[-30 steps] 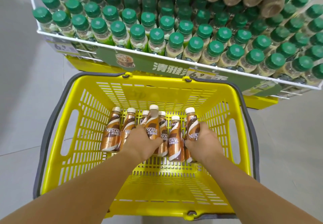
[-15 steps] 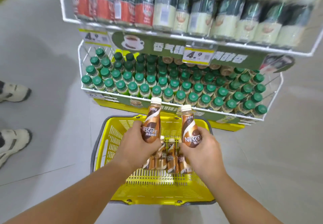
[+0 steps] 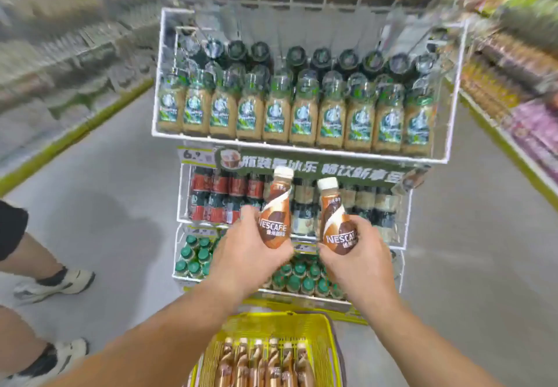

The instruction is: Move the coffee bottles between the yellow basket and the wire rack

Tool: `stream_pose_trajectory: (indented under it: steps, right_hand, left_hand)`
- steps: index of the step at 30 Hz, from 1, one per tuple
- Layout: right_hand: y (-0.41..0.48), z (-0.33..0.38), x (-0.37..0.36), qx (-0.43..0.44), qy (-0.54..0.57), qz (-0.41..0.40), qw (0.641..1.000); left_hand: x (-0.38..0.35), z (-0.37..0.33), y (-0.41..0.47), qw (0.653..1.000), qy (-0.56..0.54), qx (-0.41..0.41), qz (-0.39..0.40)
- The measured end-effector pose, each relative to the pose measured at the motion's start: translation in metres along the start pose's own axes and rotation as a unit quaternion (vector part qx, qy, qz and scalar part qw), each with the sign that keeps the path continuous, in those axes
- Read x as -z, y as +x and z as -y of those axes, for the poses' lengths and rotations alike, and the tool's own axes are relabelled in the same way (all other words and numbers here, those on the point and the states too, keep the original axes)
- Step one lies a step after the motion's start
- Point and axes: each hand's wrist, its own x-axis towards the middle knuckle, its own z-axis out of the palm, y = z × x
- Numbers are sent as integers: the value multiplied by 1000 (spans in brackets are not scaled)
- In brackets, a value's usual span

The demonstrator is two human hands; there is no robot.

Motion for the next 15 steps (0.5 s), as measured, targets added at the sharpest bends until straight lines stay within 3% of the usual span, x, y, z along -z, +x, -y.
stream_pose_trajectory:
  steps: [15]
  right_hand:
    - [91,259,199,121,43,-87,988]
  left_hand:
    - [203,-276,47,982,-78,-159,-61]
